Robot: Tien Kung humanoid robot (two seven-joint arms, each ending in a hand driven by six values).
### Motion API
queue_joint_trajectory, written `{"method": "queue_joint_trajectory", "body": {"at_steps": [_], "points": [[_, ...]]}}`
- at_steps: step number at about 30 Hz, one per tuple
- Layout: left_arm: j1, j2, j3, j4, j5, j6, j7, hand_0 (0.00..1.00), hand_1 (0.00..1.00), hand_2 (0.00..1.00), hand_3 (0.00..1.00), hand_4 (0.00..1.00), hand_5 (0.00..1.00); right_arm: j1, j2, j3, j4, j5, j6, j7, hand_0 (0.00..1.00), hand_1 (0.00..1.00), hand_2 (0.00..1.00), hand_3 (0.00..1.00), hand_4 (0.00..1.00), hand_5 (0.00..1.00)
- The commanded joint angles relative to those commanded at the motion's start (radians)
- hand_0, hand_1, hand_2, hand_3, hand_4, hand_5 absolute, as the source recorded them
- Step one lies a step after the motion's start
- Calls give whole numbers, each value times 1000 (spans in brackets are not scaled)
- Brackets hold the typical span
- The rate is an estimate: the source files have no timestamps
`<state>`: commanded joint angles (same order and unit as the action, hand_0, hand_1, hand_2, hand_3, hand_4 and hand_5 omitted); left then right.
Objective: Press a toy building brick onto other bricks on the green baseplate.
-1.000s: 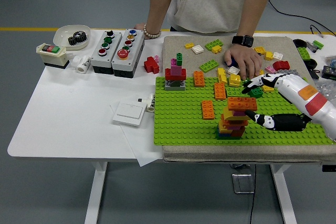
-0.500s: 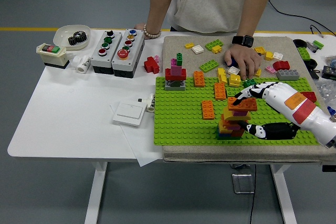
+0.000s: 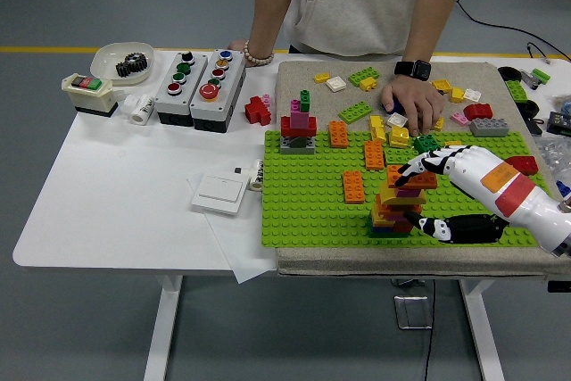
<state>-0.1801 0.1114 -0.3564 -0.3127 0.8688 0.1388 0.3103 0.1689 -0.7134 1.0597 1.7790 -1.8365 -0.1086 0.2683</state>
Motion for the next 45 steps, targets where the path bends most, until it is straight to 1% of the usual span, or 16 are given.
{"method": "queue_joint_trajectory", "body": {"at_steps": [45], "points": [[-9,-2,8,0,-15,3,-4,804,769,736,583,636,646,20,-11,-25,0,-33,17,11,626,613,644,566,704,379]]}}
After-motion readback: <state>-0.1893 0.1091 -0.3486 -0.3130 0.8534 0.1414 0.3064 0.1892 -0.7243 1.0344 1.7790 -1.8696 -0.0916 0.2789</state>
